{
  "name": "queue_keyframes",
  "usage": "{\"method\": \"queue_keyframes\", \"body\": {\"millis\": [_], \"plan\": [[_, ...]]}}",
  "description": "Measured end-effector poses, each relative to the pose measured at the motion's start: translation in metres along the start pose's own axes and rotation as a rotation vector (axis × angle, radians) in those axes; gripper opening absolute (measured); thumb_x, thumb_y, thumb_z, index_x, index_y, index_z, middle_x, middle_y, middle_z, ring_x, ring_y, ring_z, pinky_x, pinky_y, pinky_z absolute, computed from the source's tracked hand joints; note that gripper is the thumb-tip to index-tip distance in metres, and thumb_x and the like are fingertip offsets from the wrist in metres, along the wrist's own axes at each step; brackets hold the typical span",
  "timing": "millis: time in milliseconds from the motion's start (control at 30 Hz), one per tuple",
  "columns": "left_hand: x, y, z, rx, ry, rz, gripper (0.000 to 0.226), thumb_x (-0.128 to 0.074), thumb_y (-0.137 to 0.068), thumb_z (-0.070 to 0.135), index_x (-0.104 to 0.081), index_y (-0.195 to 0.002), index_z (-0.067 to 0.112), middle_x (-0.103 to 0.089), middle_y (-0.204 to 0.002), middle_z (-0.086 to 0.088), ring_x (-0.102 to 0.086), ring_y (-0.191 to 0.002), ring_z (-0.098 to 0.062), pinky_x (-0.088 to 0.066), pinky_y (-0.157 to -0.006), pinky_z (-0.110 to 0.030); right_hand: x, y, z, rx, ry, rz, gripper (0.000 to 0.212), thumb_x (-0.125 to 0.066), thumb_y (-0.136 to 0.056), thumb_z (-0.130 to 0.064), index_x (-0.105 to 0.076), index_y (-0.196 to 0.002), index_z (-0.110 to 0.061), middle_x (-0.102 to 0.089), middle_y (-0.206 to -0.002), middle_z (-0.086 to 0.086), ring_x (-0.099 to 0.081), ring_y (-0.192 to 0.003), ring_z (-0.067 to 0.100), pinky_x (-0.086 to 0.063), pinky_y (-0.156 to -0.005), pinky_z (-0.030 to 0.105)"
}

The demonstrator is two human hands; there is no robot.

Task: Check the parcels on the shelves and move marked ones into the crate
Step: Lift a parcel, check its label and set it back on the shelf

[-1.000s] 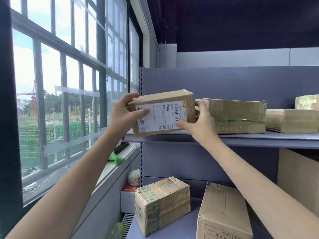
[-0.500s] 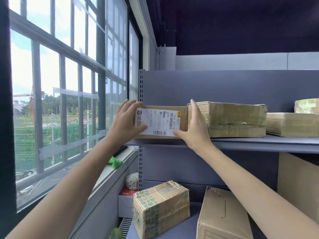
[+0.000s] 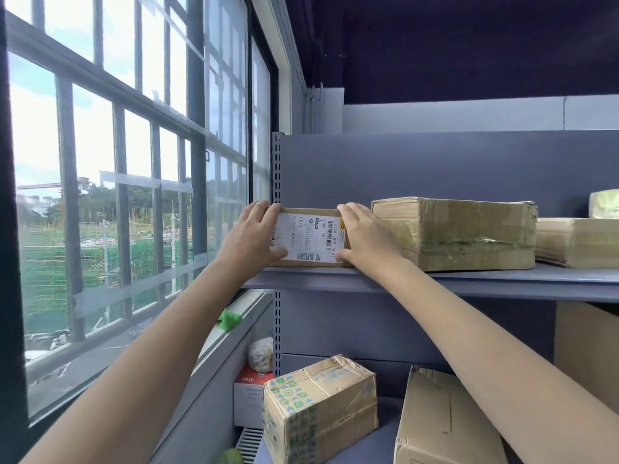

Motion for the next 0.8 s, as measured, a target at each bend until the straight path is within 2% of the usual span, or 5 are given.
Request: {"method": "queue_keyframes", "body": {"millis": [367,500,600,667,800], "plan": [[-0.013,-0.011,-0.009,0.006,0.038,-0.001,0.081,-0.070,-0.079,0.028,-0.024,-0.143,0.009,-0.027,-0.148,-0.009,-0.020,-0.139,-0.025,-0.028,-0.110,-0.038,-0.012,-0.010,0.000,-0.036,-0.018,0.022,0.081,-0.072,-0.079,-0.022,-0.023,-0.142,-0.007,-0.028,-0.148,0.007,-0.022,-0.138,0.020,-0.026,-0.108,0.028],[-0.009,-0.009,-0.011,0.035,0.078,0.008,0.085,-0.069,-0.081,0.028,-0.018,-0.146,0.008,-0.015,-0.155,-0.015,-0.008,-0.144,-0.028,-0.011,-0.116,-0.036,-0.008,-0.008,0.001,-0.073,-0.114,0.030,0.085,-0.070,-0.080,-0.024,-0.019,-0.146,-0.009,-0.017,-0.155,0.008,-0.010,-0.144,0.024,-0.010,-0.115,0.029],[-0.003,-0.005,0.002,0.007,0.137,0.092,0.085,-0.067,-0.083,0.030,-0.017,-0.147,0.007,-0.006,-0.157,-0.015,-0.001,-0.146,-0.026,-0.006,-0.116,-0.034,0.021,0.009,0.006,-0.049,-0.133,0.177,0.078,-0.066,-0.084,-0.023,-0.022,-0.147,-0.012,-0.014,-0.156,0.007,-0.010,-0.145,0.023,-0.010,-0.116,0.031],[-0.002,-0.008,0.047,-0.104,0.202,0.123,0.078,-0.067,-0.083,0.029,-0.024,-0.145,0.007,-0.011,-0.156,-0.015,-0.005,-0.145,-0.027,-0.010,-0.116,-0.036,0.053,0.034,0.034,-0.088,-0.090,0.253,0.072,-0.065,-0.085,-0.022,-0.027,-0.145,-0.013,-0.019,-0.156,0.006,-0.013,-0.144,0.022,-0.014,-0.115,0.032],[0.009,-0.012,0.097,-0.198,0.315,0.201,0.068,-0.068,-0.082,0.022,-0.036,-0.140,0.004,-0.031,-0.148,-0.017,-0.023,-0.139,-0.033,-0.022,-0.111,-0.037,0.094,0.053,0.086,-0.150,-0.084,0.346,0.064,-0.065,-0.085,-0.019,-0.034,-0.141,-0.011,-0.027,-0.152,0.007,-0.020,-0.142,0.022,-0.021,-0.114,0.034]]}}
Point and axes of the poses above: each hand's wrist, its own y-axis away from the middle knuckle, its own x-axis out of the back of the hand, z = x × y, the point moved 9 cm from there along -y, towards the middle knuckle
